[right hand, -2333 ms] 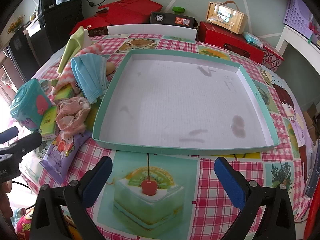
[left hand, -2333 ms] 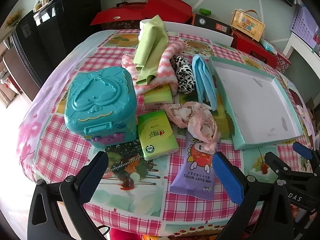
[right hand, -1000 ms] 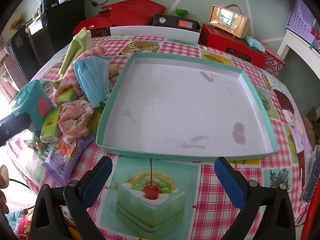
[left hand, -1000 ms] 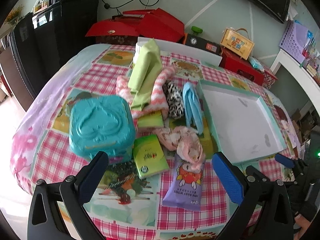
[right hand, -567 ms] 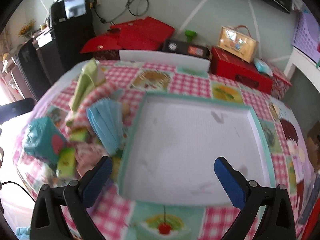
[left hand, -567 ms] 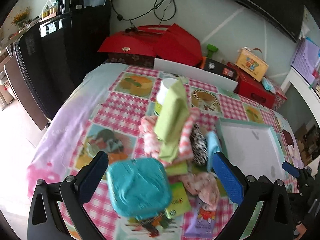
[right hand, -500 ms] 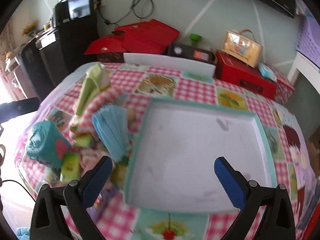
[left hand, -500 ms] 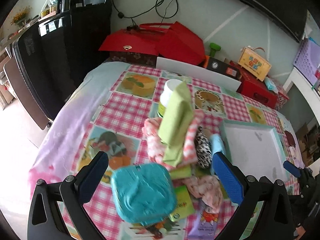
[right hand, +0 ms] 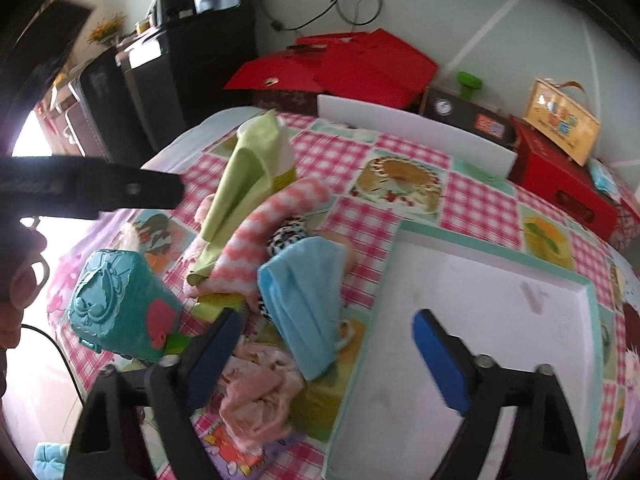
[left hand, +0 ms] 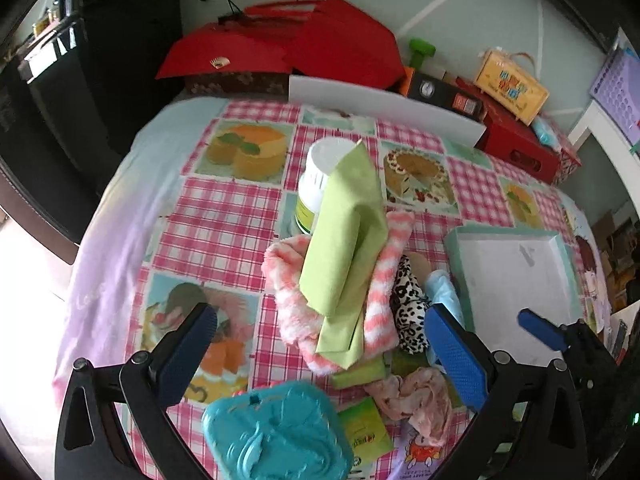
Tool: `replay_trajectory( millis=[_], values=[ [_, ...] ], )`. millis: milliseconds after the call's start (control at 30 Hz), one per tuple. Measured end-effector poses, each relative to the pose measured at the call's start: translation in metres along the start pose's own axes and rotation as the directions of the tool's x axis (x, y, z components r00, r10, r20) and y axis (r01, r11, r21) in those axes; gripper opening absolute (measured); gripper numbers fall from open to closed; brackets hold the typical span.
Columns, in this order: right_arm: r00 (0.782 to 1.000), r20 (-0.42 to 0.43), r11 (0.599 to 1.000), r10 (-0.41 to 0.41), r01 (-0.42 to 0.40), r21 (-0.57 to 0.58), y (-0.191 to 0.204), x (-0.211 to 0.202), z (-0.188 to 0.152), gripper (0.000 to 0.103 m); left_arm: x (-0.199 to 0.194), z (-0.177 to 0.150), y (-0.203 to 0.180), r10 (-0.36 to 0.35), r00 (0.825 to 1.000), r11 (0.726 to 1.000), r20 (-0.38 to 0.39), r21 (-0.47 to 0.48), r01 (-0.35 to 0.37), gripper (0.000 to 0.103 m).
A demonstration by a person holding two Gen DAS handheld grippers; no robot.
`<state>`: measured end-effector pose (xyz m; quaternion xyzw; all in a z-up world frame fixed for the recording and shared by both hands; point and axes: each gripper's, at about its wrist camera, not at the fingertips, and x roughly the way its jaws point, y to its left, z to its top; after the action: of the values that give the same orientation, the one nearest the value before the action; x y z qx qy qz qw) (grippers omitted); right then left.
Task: Organize soft objects
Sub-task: 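Grasp the blue face mask with the right tool while the left tool grasps the green cloth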
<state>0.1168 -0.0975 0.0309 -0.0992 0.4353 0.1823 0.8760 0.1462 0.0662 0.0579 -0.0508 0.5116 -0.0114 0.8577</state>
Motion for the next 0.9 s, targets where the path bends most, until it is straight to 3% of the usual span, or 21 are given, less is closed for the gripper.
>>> replay_trajectory(
  millis=[133, 300, 400, 500, 567, 667, 767, 900],
  values=[
    [1.0, -0.015, 1.0, 0.027, -0.028, -0.001, 0.004, 0.015, 0.005, 0.081, 0.019, 0.011, -0.003, -0.017, 0.999, 1.0, -0.039, -0.022, 0.016, 0.103],
    [0.998, -0.033, 0.999, 0.044, -0.044, 0.015, 0.002, 0.032, 0.01, 0.07, 0.042, 0.021, -0.004, 0.004, 0.997, 0.999, -0.078, -0.05, -0.008, 0.099],
    [0.998, -0.043, 0.999, 0.051, -0.051, 0.016, 0.0, 0.04, 0.011, 0.058, 0.053, 0.026, -0.003, -0.009, 0.995, 0.997, -0.1, -0.072, 0.002, 0.086],
    [0.996, -0.052, 0.997, 0.067, -0.065, 0.032, -0.004, 0.047, 0.011, 0.054, 0.063, 0.028, -0.001, -0.032, 0.993, 0.995, -0.115, -0.099, 0.021, 0.07],
    [0.995, -0.054, 0.996, 0.087, -0.085, 0.041, -0.006, 0.05, 0.01, 0.044, 0.069, 0.028, 0.0, -0.051, 0.991, 0.993, -0.121, -0.113, 0.037, 0.055],
    [0.992, -0.058, 0.993, 0.109, -0.106, 0.047, -0.005, 0.053, 0.009, 0.037, 0.076, 0.026, 0.001, -0.081, 0.987, 0.989, -0.136, -0.134, 0.063, 0.035],
    [0.99, -0.062, 0.991, 0.128, -0.125, 0.053, -0.005, 0.055, 0.007, 0.027, 0.079, 0.025, 0.0, -0.098, 0.986, 0.987, -0.135, -0.139, 0.079, 0.02],
    [0.989, -0.057, 0.989, 0.14, -0.136, 0.059, -0.004, 0.054, 0.006, 0.02, 0.076, 0.025, -0.002, -0.109, 0.987, 0.986, -0.118, -0.139, 0.092, 0.011]
  ],
)
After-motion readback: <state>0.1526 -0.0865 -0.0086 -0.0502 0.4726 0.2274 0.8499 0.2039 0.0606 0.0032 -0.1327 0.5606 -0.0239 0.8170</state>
